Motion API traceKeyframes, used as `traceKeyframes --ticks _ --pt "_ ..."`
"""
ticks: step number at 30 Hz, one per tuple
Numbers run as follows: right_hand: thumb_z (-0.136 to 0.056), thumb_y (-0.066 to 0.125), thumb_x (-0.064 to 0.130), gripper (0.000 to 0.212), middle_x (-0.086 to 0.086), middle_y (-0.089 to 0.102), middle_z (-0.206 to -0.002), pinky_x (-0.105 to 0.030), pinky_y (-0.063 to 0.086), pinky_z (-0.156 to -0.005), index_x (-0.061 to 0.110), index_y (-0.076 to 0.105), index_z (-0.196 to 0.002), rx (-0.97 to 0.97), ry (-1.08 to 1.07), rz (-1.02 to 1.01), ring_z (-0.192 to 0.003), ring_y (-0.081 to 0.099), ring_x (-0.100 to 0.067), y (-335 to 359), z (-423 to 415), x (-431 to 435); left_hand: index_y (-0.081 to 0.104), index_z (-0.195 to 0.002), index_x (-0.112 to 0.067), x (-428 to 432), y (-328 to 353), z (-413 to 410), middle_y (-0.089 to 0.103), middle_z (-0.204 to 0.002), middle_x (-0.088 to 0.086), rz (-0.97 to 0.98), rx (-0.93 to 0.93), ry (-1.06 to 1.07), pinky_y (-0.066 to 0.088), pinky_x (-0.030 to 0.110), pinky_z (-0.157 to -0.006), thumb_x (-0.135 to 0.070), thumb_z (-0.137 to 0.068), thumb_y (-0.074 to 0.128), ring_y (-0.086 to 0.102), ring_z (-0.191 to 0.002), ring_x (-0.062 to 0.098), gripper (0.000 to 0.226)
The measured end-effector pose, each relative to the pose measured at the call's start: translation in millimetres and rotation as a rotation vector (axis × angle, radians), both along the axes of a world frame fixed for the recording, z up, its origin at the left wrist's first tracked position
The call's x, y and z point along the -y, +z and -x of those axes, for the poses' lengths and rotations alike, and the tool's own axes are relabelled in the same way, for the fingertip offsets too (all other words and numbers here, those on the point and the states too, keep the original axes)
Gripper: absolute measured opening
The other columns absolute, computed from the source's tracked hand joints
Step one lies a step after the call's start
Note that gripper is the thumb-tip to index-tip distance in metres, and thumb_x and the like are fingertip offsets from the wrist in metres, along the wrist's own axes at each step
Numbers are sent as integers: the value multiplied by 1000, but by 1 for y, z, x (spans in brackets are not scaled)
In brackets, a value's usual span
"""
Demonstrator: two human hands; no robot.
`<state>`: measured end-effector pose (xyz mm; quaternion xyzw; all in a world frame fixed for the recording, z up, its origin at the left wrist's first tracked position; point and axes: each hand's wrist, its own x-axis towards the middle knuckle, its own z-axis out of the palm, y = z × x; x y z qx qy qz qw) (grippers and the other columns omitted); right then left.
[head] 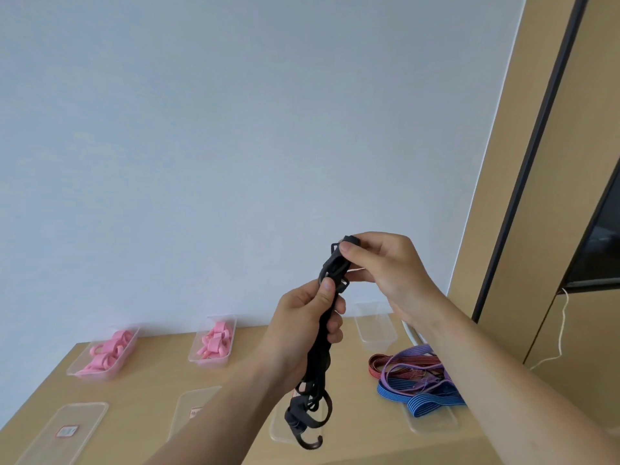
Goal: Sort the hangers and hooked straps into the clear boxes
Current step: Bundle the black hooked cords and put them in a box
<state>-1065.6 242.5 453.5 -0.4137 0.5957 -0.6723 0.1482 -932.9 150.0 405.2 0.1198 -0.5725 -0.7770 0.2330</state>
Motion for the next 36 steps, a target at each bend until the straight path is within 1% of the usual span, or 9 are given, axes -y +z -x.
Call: traceKeyframes --ticks 4,11,14,19,23,26,29,33,36 --pt "-92 71 11 5 -3 78 -88 -41 61 -85 11 75 -95 -258 -120 17 -88 75 -20 -2 -4 5 70 -107 3 2 -3 -1 57 -71 6 -62 114 71 38 26 -46 -41 -105 54 47 -55 16 47" --pt "-86 74 4 20 8 77 -95 -12 51 -87 10 74 -105 -744 -251 123 -92 71 -2 -14 -22 8 64 -108 -1 8 8 -5 57 -72 6 -335 164 -12 36 22 -45 -52 -108 43 46 -53 14 55" --pt "-83 78 0 28 2 76 -104 -13 49 -92 7 75 -110 -914 -321 188 -99 68 -3 -27 -26 9 63 -110 -3 11 20 -9 56 -77 6 -403 81 -37 38 27 -59 -53 -107 42 47 -63 17 55" --pt "-79 75 -10 38 -7 71 -124 -28 48 -104 5 76 -114 -1062 -274 210 -117 63 -24 -45 -32 12 64 -130 -6 20 27 -11 55 -113 14 -420 35 -61 38 42 -99 -49 -107 46 52 -109 30 52" --pt "-80 75 1 45 -2 58 -143 -28 44 -105 22 75 -120 -905 -248 70 -127 53 -21 -51 -38 6 73 -104 -10 25 27 -13 65 -88 4 -413 25 -11 58 37 -86 -37 -106 54 70 -86 22 33" --pt "-83 72 25 50 8 48 -148 -31 47 -104 37 65 -132 -632 -217 -23 -131 49 -8 -56 -50 5 69 -107 -5 29 26 -10 73 -88 7 -451 -28 -15 65 40 -81 -30 -107 54 77 -89 24 29" --pt "-73 77 53 90 17 61 -129 -34 52 -101 43 33 -150 -213 -49 -220 -117 61 -1 -58 -58 10 68 -114 -7 30 25 -7 75 -90 13 -467 -8 54 63 46 -78 -33 -106 57 79 -88 29 29" --pt "-70 85 43 79 -1 76 -89 -43 57 -93 42 42 -136 50 191 -333 -84 73 -18 -65 -58 12 67 -111 -4 37 20 -4 65 -84 12 -388 -38 204 60 38 -70 -29 -106 58 69 -80 28 26" --pt "-68 87 31 69 -9 72 -88 -35 56 -64 43 53 -127 -1 155 -387 -67 65 -18 -68 -57 13 60 -110 -3 46 12 -4 57 -80 10 -231 -65 319 53 36 -71 -21 -109 52 55 -76 27 20"
